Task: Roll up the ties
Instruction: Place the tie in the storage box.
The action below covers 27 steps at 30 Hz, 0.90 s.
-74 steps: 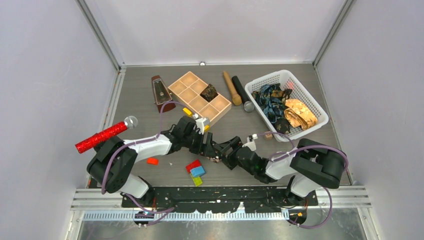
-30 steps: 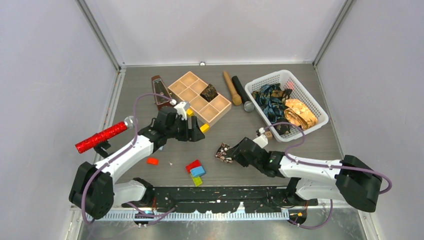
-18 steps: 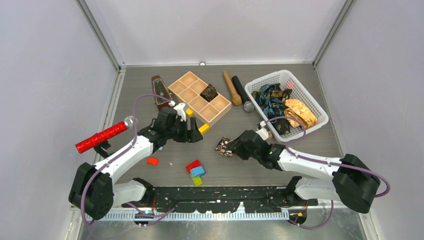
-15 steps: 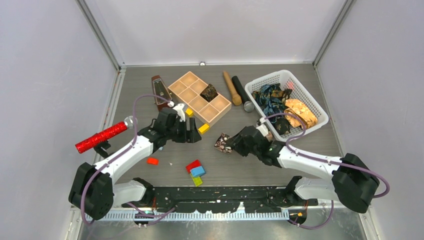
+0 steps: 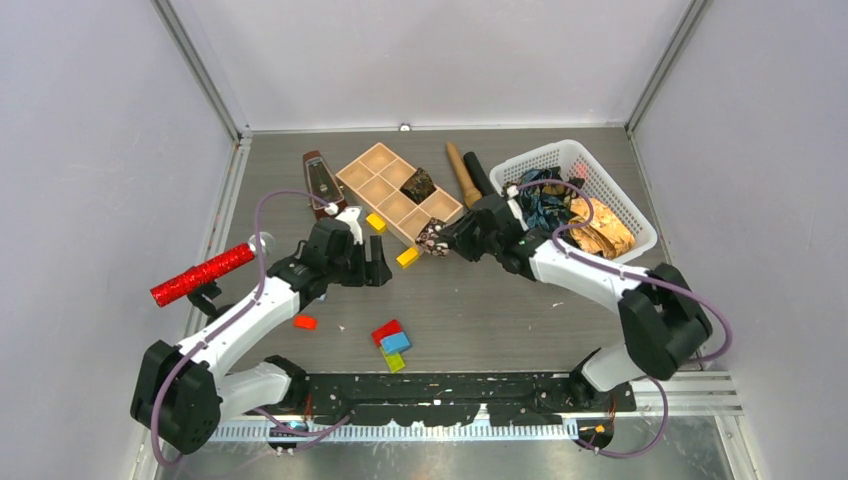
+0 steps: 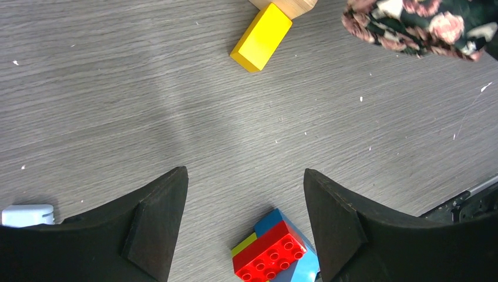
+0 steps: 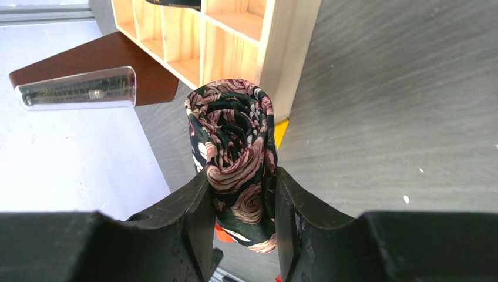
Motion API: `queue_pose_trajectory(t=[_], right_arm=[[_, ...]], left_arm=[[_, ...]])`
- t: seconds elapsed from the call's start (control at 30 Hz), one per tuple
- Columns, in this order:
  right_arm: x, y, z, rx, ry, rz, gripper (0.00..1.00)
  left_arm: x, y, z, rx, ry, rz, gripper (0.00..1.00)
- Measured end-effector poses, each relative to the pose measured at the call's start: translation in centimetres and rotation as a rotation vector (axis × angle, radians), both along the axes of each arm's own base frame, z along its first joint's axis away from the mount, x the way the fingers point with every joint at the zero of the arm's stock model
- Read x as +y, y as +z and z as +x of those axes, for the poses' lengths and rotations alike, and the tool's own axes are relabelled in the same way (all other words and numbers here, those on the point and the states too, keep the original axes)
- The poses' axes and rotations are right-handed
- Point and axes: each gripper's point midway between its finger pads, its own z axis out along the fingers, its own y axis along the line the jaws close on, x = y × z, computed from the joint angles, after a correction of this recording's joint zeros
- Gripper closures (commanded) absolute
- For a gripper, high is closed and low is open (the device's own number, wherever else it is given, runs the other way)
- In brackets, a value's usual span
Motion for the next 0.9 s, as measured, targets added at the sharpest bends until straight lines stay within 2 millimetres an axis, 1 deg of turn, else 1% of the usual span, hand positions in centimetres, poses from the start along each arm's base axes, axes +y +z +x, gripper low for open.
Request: queue_pose_trajectory(t=[0.2, 0.37, 0.5, 0.67, 0.77, 0.9], right_arm=[[1.9, -1.2, 2.9, 0.030, 0.023, -0.017, 0.59], [3.2, -2.1, 4.2, 0.046, 0.039, -0.022, 0.59], [3.6, -2.3, 4.9, 0.051, 0.036, -0.027, 0.60], [3.8, -1.8, 6.0, 0.040, 0.023, -0.035, 0.60], [3.8, -1.6, 6.5, 0.032, 0.012, -0.044, 0.59], [3.4, -2.0, 6.7, 0.038, -0.006, -0.070, 0.57]], left_arm=[[0.3, 0.0, -0.1, 0.000, 0.008, 0.009, 0.25], [0.3, 0.4, -0.1, -0.012, 0.011, 0.005, 0.25], [0.3, 0.8, -0.1, -0.025, 0.011, -0.002, 0.25], [0.4, 0.7, -0.2, -0.026, 0.012, -0.001, 0.25], [0.5, 0.6, -0.2, -0.024, 0.013, 0.001, 0.25], [0.5, 0.6, -0.2, -0.025, 0.013, 0.001, 0.25]])
